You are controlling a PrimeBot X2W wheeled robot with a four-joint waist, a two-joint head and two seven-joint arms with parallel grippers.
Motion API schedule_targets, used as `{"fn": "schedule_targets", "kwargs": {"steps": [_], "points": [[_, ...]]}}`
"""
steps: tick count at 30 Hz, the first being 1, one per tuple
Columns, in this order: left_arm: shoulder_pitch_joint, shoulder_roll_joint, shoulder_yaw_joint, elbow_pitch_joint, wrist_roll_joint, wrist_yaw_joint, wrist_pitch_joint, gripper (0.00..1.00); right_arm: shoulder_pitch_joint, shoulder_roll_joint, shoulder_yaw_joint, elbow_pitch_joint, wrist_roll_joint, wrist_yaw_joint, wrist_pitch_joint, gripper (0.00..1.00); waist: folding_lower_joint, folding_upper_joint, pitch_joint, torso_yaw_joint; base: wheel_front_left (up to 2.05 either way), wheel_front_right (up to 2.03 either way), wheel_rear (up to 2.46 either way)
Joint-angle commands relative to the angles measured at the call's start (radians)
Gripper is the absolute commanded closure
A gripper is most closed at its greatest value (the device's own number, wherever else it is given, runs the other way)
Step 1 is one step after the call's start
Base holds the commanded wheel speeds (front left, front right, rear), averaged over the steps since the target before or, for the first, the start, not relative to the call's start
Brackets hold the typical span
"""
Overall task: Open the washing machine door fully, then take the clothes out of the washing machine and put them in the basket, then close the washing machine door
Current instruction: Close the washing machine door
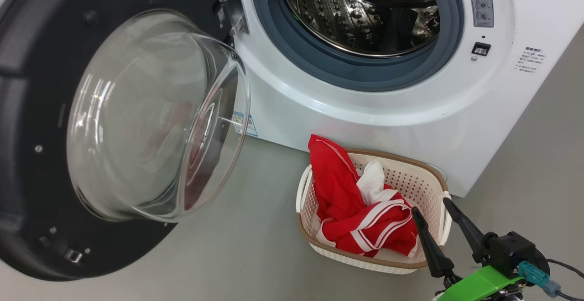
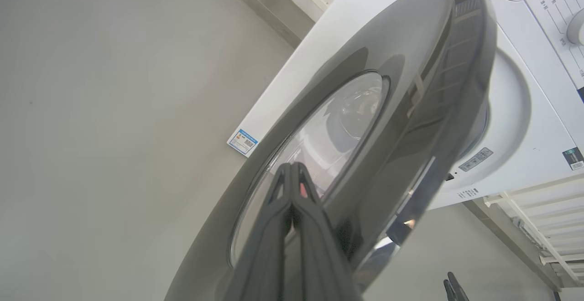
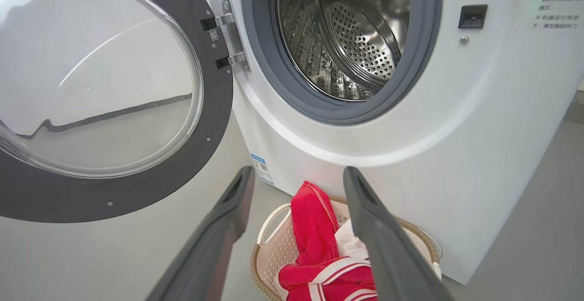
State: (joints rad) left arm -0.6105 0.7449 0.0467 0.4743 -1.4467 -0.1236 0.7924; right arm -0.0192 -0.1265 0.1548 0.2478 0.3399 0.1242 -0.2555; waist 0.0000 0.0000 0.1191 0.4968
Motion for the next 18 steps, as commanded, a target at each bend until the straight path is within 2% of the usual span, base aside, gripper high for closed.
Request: {"fn": "schedule_targets", "kwargs": {"steps": [1,18], "points": [[-0.004,0.059,0.029,-0.037,-0.008,-0.007,0.011,1.00,-0.002,-0.005,0.020,-0.026,0.006,0.007,-0.006,0.00,0.0000,0.0000,-0.003,0.000,0.00,0.00,0.00],[0.033,0.044,-0.051,-0.284,-0.105,-0.007,0.084,1.00,0.003,-0.002,0.013,-0.032,0.008,0.007,-0.006,0.00,0.0000,0.0000,-0.017,-0.014,0.00,0.00,0.00]]}}
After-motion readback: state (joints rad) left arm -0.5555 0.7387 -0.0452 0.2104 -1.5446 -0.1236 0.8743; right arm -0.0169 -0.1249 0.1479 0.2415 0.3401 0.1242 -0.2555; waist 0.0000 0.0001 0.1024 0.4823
